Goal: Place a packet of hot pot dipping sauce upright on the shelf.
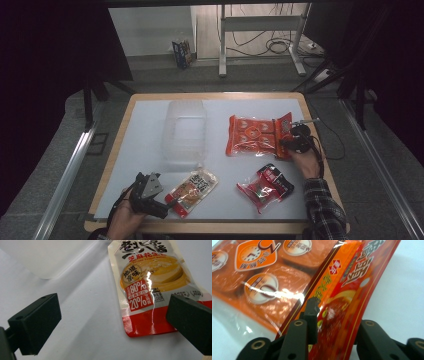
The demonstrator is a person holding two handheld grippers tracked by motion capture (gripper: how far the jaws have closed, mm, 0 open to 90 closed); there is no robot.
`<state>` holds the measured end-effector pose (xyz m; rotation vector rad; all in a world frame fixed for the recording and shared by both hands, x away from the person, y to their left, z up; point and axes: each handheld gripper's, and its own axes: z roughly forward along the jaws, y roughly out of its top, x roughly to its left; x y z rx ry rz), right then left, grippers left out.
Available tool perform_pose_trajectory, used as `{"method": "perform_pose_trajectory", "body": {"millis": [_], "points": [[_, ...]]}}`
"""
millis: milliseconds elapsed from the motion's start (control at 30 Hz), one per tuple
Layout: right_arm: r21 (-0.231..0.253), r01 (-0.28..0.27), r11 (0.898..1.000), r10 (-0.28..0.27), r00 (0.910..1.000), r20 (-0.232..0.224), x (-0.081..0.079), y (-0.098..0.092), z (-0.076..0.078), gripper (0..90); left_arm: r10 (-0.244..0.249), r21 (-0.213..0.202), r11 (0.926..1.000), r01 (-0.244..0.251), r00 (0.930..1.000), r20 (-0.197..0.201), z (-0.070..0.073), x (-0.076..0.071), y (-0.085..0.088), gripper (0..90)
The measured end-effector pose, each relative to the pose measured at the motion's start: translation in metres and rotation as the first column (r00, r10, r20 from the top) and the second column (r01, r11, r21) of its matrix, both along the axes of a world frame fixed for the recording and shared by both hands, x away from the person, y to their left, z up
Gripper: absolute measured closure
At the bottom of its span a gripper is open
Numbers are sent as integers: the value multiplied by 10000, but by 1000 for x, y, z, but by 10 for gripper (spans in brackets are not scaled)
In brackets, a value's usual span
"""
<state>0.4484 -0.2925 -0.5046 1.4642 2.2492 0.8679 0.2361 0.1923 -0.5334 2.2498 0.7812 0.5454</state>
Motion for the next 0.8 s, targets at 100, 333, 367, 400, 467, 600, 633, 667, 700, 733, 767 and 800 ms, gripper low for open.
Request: {"method": "perform_pose_trajectory", "body": {"millis": [100, 333, 367, 400, 467, 600, 633, 667, 700, 733, 767, 800], "points": [[6, 88, 10000, -88, 10000, -39, 7, 1, -1, 748, -11, 17, 10000, 11, 10000, 5, 0, 0, 0, 0], [128, 86, 9999, -82, 9996, -281, 10, 2, 5, 880, -16, 46, 10000, 16, 10000, 16, 0, 0, 0, 0], [1, 59, 10000, -59, 9998, -213, 9, 3, 6, 881, -21, 57, 10000, 21, 10000, 21, 0, 0, 0, 1], [-49, 86, 10000, -87, 9999, -147, 8, 4, 7, 882, -26, 63, 10000, 26, 10000, 25, 0, 0, -1, 1], [-62, 78, 10000, -79, 10000, -10, 6, 4, 11, 883, -35, 72, 10000, 35, 10000, 26, 0, 0, -1, 1], [-26, 16, 10000, -15, 9994, 336, 2, 4, 22, 883, -67, 87, 9999, 67, 10000, 4, 0, 0, -1, 0], [32, 1, 10000, -2, 9992, 400, 1, 3, 24, 883, -68, 86, 9999, 68, 10000, -2, 0, 1, -1, 0], [131, -10, 9999, 4, 9989, 459, 0, 3, 28, 883, -74, 91, 9999, 74, 10000, -5, 0, 1, -1, 0], [193, -75, 9998, 63, 9983, 579, -1, 3, 31, 883, -73, 88, 9999, 73, 10000, -7, 0, 1, -1, 0], [224, -115, 9997, 100, 9976, 679, -2, 4, 34, 883, -75, 85, 9999, 75, 10000, -8, 0, 1, -1, 0], [244, -168, 9996, 149, 9971, 747, -3, 4, 38, 882, -75, 83, 9999, 75, 10000, -6, 0, 1, -1, 0], [257, -206, 9995, 183, 9963, 843, -4, 5, 41, 882, -76, 84, 9999, 76, 10000, -4, 0, 1, -2, 0]]}}
